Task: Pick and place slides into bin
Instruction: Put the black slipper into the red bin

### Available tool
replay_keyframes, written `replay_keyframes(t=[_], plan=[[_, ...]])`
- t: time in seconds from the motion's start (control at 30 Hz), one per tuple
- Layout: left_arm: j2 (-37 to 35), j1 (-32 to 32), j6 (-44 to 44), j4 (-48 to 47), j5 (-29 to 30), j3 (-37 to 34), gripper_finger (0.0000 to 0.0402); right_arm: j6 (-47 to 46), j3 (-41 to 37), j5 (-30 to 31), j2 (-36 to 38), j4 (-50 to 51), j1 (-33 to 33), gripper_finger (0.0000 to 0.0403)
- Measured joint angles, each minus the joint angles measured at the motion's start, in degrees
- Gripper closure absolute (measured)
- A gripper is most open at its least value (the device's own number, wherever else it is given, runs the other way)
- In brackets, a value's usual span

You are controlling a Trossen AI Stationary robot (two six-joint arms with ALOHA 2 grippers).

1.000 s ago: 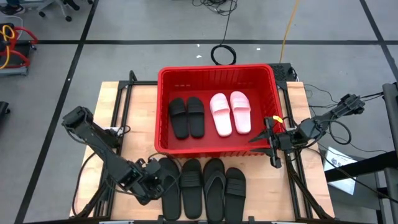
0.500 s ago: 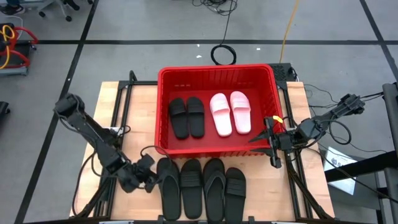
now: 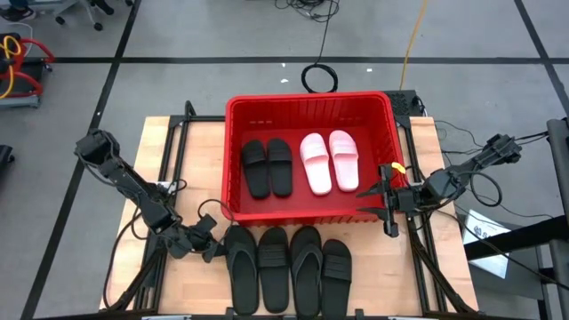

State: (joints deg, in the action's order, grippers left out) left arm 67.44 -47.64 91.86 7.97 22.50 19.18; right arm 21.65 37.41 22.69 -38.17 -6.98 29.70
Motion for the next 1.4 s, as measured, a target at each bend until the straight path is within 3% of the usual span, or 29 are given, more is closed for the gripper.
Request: replay_keyframes(t=[0.83,1.4], plan=[[2.3,1.3,-2.1,3.5,0.2,-0.2,0.0254,0.0,0.0,0.0,0.0,0.0,0.0,0.0273],[14.5,1.3,-3.2,22.7,-1.3,-0.2,0.0255,0.0,0.0,0.1,0.0,0.0,0.0,0.0273]])
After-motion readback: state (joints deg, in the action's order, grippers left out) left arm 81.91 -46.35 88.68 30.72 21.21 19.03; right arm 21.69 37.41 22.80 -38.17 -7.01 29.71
